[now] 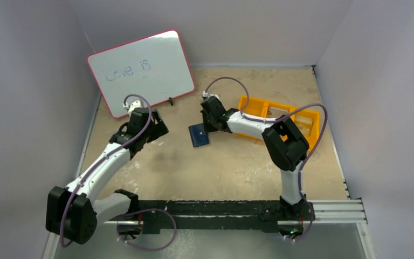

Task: Take the credit cards out of the card holder
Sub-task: Move the card holder to the center of the board.

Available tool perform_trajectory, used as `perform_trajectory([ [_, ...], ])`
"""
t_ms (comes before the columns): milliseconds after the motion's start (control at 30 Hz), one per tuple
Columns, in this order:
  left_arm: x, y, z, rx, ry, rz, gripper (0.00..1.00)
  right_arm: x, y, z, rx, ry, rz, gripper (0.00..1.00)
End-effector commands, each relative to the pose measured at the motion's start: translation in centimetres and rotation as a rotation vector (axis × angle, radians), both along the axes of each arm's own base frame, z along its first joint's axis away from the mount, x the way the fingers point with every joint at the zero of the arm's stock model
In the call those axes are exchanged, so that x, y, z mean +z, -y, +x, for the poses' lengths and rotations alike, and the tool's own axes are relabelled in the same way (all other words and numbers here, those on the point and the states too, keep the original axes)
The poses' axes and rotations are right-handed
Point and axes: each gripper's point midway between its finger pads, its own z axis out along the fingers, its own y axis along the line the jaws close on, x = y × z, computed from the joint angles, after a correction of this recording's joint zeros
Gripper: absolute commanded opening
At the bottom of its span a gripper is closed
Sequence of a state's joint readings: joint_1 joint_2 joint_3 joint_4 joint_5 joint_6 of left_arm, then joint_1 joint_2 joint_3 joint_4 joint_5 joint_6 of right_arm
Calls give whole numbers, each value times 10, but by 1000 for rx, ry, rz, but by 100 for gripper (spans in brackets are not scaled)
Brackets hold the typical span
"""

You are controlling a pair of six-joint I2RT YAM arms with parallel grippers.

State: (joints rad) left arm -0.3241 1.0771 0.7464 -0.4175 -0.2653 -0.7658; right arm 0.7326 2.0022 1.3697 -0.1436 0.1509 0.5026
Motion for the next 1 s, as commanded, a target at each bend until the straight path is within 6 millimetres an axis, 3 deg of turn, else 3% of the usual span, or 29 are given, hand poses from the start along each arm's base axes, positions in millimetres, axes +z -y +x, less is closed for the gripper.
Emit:
perform_trajectory([
  [0, -7, 35, 9, -137, 7, -107, 81, 13, 2, -17, 22, -1, 41, 8],
  [100, -22, 50, 6, -190, -31, -143, 79, 19, -5, -28, 71, -13, 104, 8],
  [333, -55, 75, -7, -246, -83, -205, 74, 12, -5, -54, 131, -72, 147, 14],
  [433, -62, 91, -9, -273, -95, -229, 69, 27, -10, -60, 183, -44, 203, 29],
  [533, -69, 105, -10, -295, -108, -243, 68, 50, -10, -58, 184, 20, 240, 36],
  [700, -83, 118, -12, -309, -136, -261, 66, 56, -6, -50, 181, 74, 216, 35],
  [867, -91, 121, -11, -309, -148, -258, 59, 54, -16, -68, 345, 83, 260, 35],
  [967, -97, 124, -13, -302, -160, -280, 57, 53, -22, -67, 386, 108, 275, 35],
])
